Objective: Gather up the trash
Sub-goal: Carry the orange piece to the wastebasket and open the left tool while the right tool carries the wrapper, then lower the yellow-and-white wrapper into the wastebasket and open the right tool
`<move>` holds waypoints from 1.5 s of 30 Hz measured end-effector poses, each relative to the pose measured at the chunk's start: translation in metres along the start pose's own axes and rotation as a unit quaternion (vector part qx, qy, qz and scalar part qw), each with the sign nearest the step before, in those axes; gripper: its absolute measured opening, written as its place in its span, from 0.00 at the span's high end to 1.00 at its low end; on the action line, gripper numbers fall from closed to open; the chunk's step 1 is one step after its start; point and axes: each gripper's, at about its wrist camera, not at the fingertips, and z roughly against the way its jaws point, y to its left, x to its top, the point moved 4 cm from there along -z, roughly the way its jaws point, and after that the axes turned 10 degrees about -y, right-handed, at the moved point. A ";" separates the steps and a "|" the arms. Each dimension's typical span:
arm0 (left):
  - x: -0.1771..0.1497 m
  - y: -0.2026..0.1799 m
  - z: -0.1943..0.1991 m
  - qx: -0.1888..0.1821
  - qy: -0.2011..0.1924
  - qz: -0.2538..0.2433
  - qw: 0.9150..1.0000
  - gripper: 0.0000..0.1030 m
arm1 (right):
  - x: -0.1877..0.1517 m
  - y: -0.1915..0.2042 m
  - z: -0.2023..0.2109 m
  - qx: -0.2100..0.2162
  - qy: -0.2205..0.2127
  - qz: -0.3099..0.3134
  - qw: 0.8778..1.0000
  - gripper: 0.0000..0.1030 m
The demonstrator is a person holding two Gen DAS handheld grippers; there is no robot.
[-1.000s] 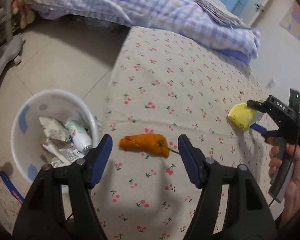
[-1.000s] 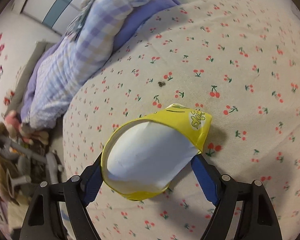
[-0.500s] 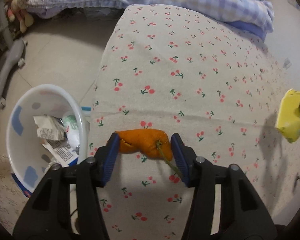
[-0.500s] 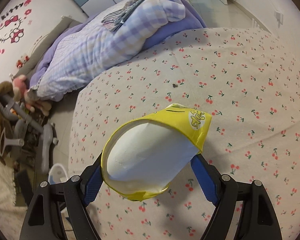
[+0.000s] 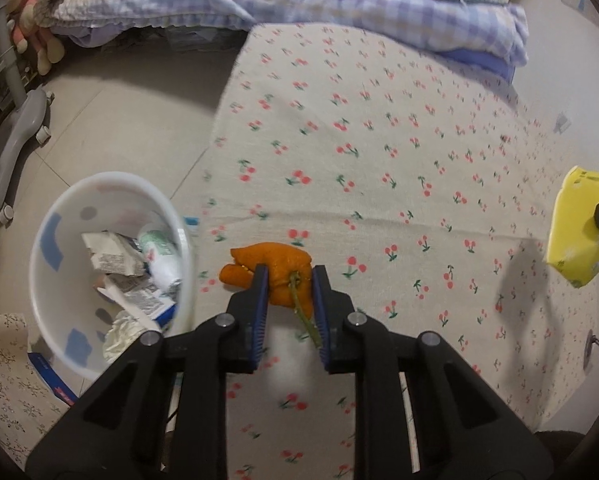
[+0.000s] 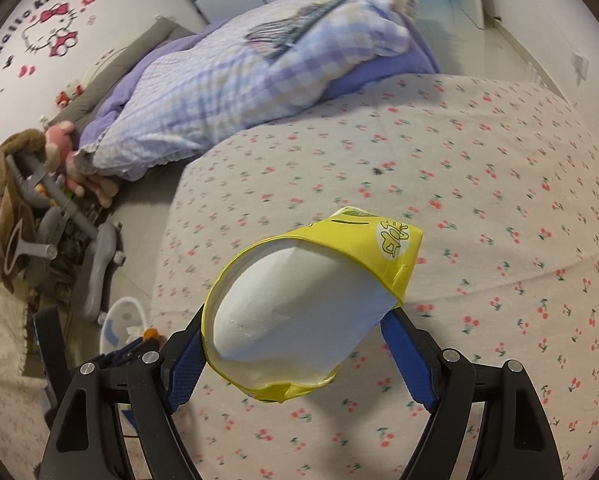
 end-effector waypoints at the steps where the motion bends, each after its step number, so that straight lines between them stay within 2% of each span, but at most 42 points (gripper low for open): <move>1: 0.001 0.004 0.002 0.000 -0.003 0.004 1.000 0.78 | 0.000 0.007 0.001 0.004 -0.002 0.007 1.000 0.19; 7: 0.000 0.053 0.025 0.004 -0.020 0.049 0.999 0.78 | -0.009 0.050 -0.002 0.026 -0.002 0.044 0.999 0.19; 16: -0.008 0.114 0.036 0.029 -0.046 0.083 0.995 0.76 | -0.028 0.121 -0.023 0.061 0.016 0.089 0.994 0.19; 17: -0.008 0.122 0.038 0.034 -0.052 0.086 0.994 0.69 | -0.030 0.127 -0.025 0.064 0.018 0.093 0.993 0.19; 18: -0.008 0.126 0.038 0.038 -0.051 0.086 0.994 0.53 | -0.033 0.133 -0.028 0.067 0.020 0.096 0.993 0.19; 19: -0.009 0.130 0.040 0.045 -0.051 0.089 0.994 0.43 | -0.036 0.141 -0.031 0.070 0.023 0.100 0.992 0.19; 20: -0.009 0.136 0.043 0.053 -0.056 0.094 0.993 0.28 | -0.038 0.148 -0.035 0.073 0.025 0.104 0.992 0.19; 21: -0.010 0.142 0.047 0.058 -0.061 0.100 0.991 0.24 | -0.040 0.154 -0.037 0.075 0.028 0.108 0.991 0.19; 25: -0.015 0.159 0.055 0.075 -0.061 0.114 0.989 0.18 | -0.049 0.177 -0.048 0.083 0.036 0.121 0.989 0.19; 29: -0.029 0.177 0.058 0.118 -0.046 0.115 0.985 0.13 | -0.060 0.201 -0.060 0.090 0.046 0.137 0.985 0.19; 32: -0.036 0.187 0.065 0.135 -0.048 0.112 0.983 0.09 | -0.068 0.216 -0.069 0.095 0.054 0.149 0.983 0.19; 45: -0.059 0.226 0.084 0.158 -0.039 0.137 0.977 0.06 | -0.097 0.267 -0.108 0.120 0.080 0.179 0.973 0.18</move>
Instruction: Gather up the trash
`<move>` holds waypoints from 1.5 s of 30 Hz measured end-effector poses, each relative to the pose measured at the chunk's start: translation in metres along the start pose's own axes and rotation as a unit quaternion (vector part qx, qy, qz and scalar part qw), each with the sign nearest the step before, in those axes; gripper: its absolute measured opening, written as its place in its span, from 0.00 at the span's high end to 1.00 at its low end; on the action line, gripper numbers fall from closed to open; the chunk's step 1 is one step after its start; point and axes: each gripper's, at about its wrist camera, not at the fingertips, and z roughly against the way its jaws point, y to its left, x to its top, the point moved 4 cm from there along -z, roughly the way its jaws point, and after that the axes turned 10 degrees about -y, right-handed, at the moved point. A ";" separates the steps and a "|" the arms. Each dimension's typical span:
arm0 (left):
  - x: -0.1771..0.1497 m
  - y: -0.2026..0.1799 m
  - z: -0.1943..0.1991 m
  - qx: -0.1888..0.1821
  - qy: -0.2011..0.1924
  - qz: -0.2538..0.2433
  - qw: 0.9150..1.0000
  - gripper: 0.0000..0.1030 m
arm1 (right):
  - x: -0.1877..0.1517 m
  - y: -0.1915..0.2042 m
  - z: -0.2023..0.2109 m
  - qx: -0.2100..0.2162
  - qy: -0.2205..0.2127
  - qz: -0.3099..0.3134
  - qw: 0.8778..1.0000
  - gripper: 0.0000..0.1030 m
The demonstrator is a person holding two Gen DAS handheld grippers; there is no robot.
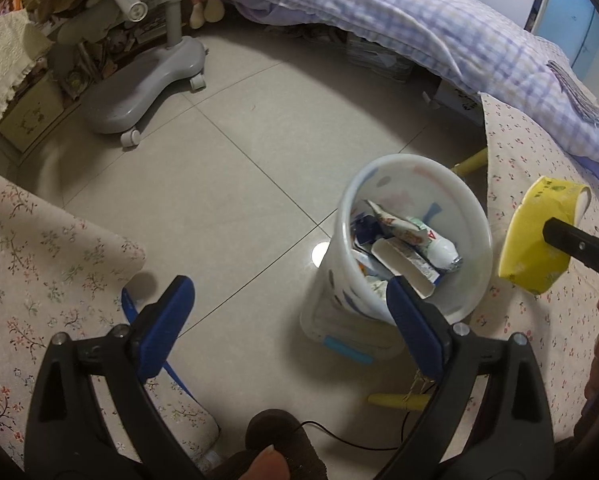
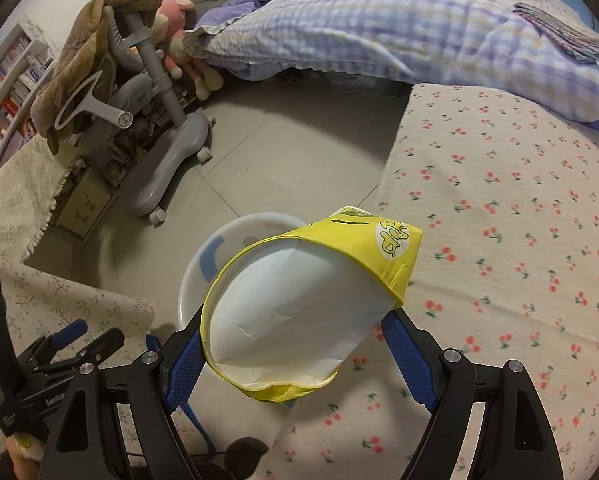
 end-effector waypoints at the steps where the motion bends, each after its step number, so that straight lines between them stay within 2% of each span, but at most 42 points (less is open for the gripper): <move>1: 0.000 0.002 0.001 0.001 0.000 0.001 1.000 0.06 | 0.001 0.002 -0.002 0.003 0.000 0.000 1.000 0.17; 3: 0.000 0.003 0.001 0.002 0.000 0.003 1.000 0.06 | 0.001 0.007 -0.006 0.013 -0.002 -0.001 1.000 0.17; 5: -0.001 0.003 0.001 0.002 0.001 0.004 1.000 0.06 | 0.001 0.010 -0.009 0.033 0.002 -0.007 0.999 0.09; 6: -0.001 0.003 0.002 0.002 0.002 0.005 1.000 0.06 | 0.001 0.011 -0.010 0.035 0.002 -0.011 0.999 0.02; 7: -0.002 0.002 0.002 0.000 0.002 0.007 1.000 0.06 | 0.001 0.011 -0.008 0.034 -0.001 -0.013 0.999 0.00; 15: -0.010 -0.004 0.007 -0.014 0.007 0.009 1.000 0.06 | 0.000 -0.001 0.018 0.023 -0.018 -0.012 1.000 0.00; 24: -0.023 -0.028 0.026 -0.048 0.001 0.001 0.999 0.06 | -0.010 -0.036 0.070 -0.017 -0.045 -0.002 0.999 0.00; 36: -0.047 -0.072 0.056 -0.069 -0.026 -0.052 0.996 0.05 | -0.057 -0.062 0.137 -0.061 -0.080 0.029 0.995 0.00; 45: -0.082 -0.091 0.071 -0.081 -0.045 -0.047 0.995 0.05 | -0.102 -0.077 0.172 -0.104 -0.117 0.067 0.985 0.00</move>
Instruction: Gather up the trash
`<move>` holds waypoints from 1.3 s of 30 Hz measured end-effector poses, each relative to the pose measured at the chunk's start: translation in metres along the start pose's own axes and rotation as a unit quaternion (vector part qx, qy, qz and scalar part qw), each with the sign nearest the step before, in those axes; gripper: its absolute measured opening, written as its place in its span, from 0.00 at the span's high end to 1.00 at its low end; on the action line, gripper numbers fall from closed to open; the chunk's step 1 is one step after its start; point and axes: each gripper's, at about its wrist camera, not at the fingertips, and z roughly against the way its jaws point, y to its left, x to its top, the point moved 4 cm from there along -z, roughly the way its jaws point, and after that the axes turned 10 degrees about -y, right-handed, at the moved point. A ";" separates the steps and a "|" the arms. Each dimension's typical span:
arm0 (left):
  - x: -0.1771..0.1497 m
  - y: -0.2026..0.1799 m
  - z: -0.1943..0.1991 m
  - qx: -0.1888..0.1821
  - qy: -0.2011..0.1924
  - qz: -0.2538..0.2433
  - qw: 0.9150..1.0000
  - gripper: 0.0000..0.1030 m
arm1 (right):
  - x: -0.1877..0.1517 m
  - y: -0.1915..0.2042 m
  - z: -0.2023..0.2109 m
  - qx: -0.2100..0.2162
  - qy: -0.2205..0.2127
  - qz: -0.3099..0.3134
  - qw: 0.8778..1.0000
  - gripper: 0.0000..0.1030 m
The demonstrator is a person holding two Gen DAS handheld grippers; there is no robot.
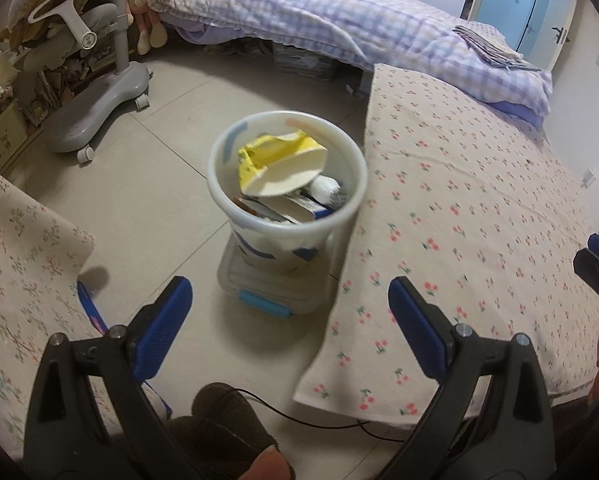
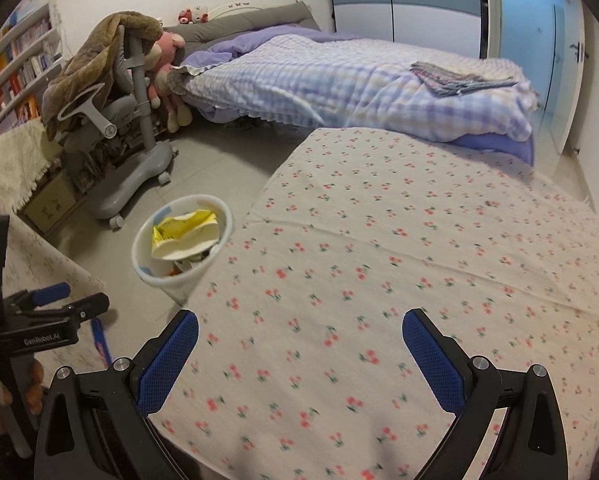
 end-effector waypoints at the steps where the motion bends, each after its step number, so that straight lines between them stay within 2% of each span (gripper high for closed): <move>1: -0.003 -0.004 0.001 0.003 -0.003 -0.001 1.000 0.05 | -0.005 -0.002 0.004 -0.002 -0.003 0.001 1.000 0.00; 12: -0.020 -0.026 0.008 0.026 -0.045 -0.023 0.998 0.05 | -0.036 -0.017 0.030 -0.039 -0.041 0.027 0.998 0.00; 39: -0.020 -0.031 0.014 0.012 -0.058 -0.015 0.998 0.05 | -0.045 -0.021 0.028 -0.043 -0.039 0.019 0.998 0.00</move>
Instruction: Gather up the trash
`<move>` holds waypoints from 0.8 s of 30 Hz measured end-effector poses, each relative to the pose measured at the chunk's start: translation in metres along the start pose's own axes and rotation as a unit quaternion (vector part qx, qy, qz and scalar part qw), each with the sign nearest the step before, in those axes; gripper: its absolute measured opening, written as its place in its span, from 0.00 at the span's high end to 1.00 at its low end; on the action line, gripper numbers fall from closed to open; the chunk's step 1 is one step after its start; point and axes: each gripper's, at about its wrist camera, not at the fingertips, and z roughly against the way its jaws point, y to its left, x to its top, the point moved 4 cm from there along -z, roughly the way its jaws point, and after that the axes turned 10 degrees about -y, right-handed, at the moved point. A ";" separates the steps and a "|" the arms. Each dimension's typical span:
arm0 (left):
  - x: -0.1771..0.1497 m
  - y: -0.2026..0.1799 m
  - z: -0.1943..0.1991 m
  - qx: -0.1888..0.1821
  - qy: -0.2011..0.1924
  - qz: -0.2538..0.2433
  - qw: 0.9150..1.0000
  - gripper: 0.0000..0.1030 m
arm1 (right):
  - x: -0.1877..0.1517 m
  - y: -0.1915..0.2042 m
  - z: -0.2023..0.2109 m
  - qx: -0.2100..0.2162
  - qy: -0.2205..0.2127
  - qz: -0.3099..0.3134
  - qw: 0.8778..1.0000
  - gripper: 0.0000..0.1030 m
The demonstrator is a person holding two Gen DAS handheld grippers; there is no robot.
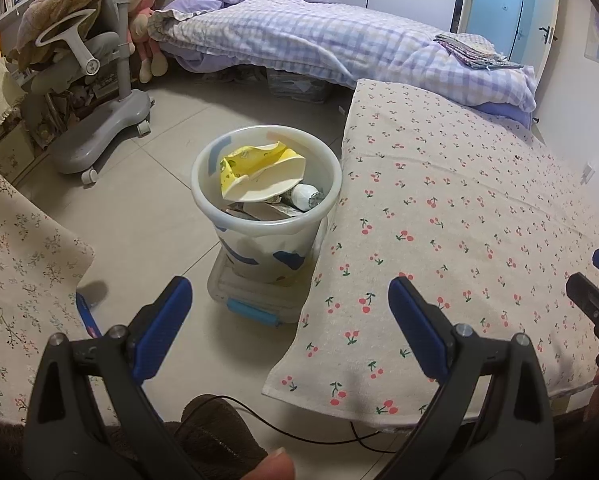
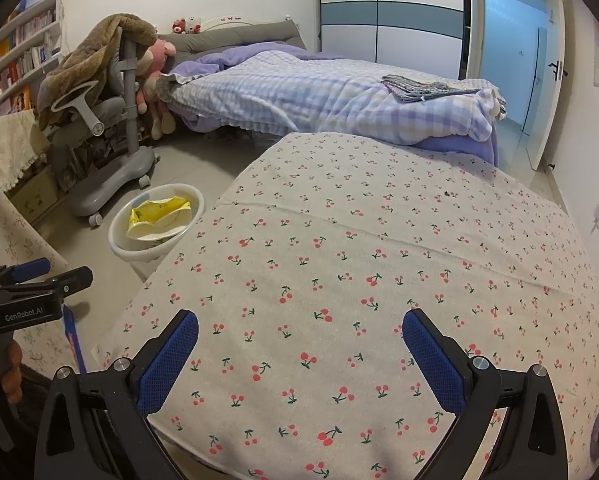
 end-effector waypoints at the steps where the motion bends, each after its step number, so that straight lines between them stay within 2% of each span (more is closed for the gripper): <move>1: 0.000 0.000 0.000 -0.001 -0.001 0.000 1.000 0.05 | 0.000 -0.001 -0.001 0.000 0.001 -0.001 1.000 0.00; 24: 0.003 -0.001 0.003 0.003 -0.012 -0.006 1.000 0.05 | -0.003 -0.009 -0.004 -0.004 0.011 -0.020 1.000 0.00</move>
